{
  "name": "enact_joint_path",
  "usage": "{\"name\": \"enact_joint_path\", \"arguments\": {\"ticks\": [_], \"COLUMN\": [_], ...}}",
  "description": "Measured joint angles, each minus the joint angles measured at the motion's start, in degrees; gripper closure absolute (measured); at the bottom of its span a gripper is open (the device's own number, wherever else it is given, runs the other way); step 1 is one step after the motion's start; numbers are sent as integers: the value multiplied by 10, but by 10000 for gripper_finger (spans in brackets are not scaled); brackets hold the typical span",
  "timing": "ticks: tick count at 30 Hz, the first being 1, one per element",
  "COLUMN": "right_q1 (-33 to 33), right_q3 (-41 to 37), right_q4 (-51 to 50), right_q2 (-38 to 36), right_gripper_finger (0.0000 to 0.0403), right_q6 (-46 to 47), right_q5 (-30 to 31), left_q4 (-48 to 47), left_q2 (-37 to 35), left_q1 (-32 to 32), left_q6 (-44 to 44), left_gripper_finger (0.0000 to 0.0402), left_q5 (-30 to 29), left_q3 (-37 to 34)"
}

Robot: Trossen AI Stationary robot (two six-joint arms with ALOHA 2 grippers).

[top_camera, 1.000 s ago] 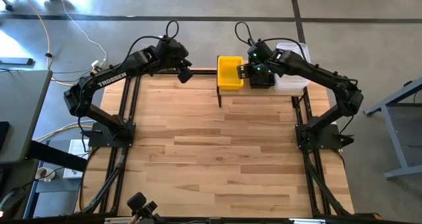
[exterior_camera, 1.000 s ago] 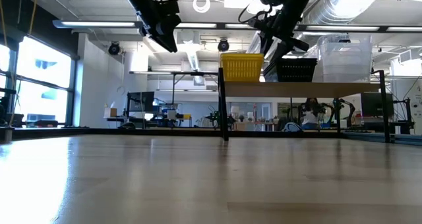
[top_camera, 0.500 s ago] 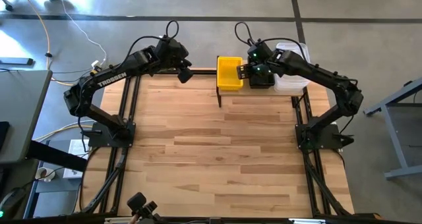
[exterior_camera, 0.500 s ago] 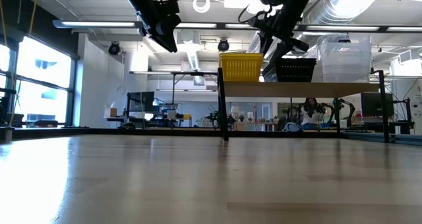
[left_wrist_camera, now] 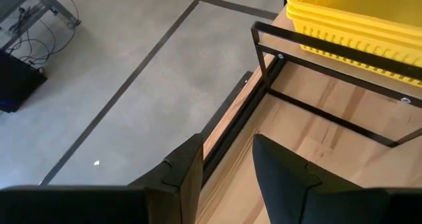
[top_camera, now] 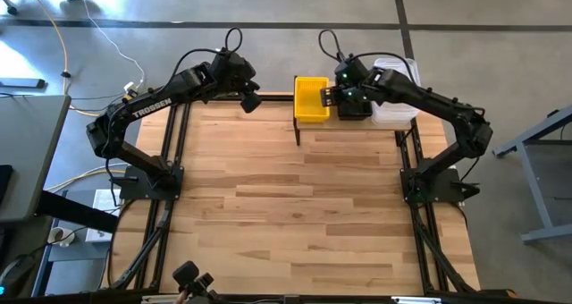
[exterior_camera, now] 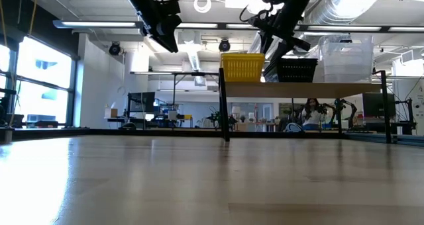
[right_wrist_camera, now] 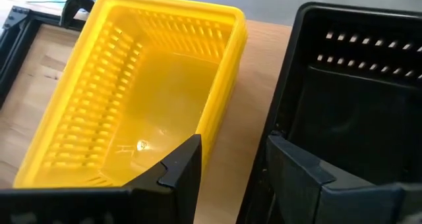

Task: Stack baskets on shelf by color
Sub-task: Adjust the bins on the shelf

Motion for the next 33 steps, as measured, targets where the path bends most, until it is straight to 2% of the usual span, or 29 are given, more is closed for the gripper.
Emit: {"name": "enact_joint_path", "arguments": {"ticks": [6, 16, 22, 33], "right_q1": [0, 5, 36, 65], "right_q3": [5, 105, 108, 108], "right_q4": [-7, -13, 41, 26], "right_q2": [0, -1, 7, 66], "right_gripper_finger": [250, 250, 250, 250], "right_q6": [-2, -30, -27, 2], "right_q5": [20, 44, 25, 0], "left_q4": [0, 0, 0, 0], "left_q2": [0, 0, 0, 0], "left_q1": [0, 0, 0, 0], "left_q6": [11, 11, 11, 11], "left_gripper_finger": [280, 280, 280, 280], "left_q5": [0, 0, 0, 0], "left_q3": [0, 0, 0, 0]}}
